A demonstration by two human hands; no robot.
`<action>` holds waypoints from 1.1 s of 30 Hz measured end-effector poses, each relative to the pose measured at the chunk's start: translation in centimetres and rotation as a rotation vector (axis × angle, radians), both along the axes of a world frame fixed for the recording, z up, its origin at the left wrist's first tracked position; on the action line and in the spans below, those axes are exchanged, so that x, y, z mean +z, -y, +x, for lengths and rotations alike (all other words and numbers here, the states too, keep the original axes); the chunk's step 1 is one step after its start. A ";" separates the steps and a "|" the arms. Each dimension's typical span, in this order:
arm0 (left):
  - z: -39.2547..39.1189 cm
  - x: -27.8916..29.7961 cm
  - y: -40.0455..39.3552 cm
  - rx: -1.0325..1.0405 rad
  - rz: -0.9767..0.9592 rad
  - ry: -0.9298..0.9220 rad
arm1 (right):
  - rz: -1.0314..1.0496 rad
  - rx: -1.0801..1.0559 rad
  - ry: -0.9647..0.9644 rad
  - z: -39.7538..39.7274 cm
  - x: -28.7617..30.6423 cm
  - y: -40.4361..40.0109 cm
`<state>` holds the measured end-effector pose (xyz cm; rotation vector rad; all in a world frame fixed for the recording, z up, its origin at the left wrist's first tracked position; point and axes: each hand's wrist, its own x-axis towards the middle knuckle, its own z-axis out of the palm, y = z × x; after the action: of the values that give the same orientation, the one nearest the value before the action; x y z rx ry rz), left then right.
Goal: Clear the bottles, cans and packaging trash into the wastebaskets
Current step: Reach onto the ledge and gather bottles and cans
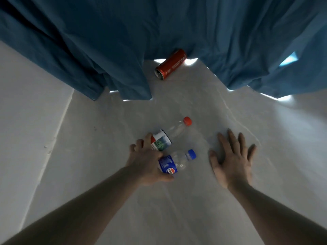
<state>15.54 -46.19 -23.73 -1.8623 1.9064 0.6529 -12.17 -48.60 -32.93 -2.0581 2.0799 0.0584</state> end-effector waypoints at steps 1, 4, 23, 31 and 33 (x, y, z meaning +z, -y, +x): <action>-0.8 -0.3 -1.1 0.018 -0.010 0.003 | -0.010 0.000 0.010 0.0 0.0 0.0; -2.9 -1.1 -3.7 0.059 -0.014 0.003 | -0.027 0.003 0.029 -0.1 -0.1 0.0; -9.6 0.0 -18.9 0.161 0.025 0.055 | 0.385 0.197 0.660 0.4 5.7 -16.9; -11.9 12.2 -29.7 0.305 -0.009 -0.193 | 0.561 -0.015 0.706 -3.9 18.1 -25.2; -12.8 17.2 -33.0 0.346 -0.008 -0.275 | 0.541 -0.013 0.723 -5.9 22.8 -27.8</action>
<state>2.76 -13.21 -6.56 -2.2288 1.7530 1.0591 -18.10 -20.79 -10.14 -1.4431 1.4287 -0.1007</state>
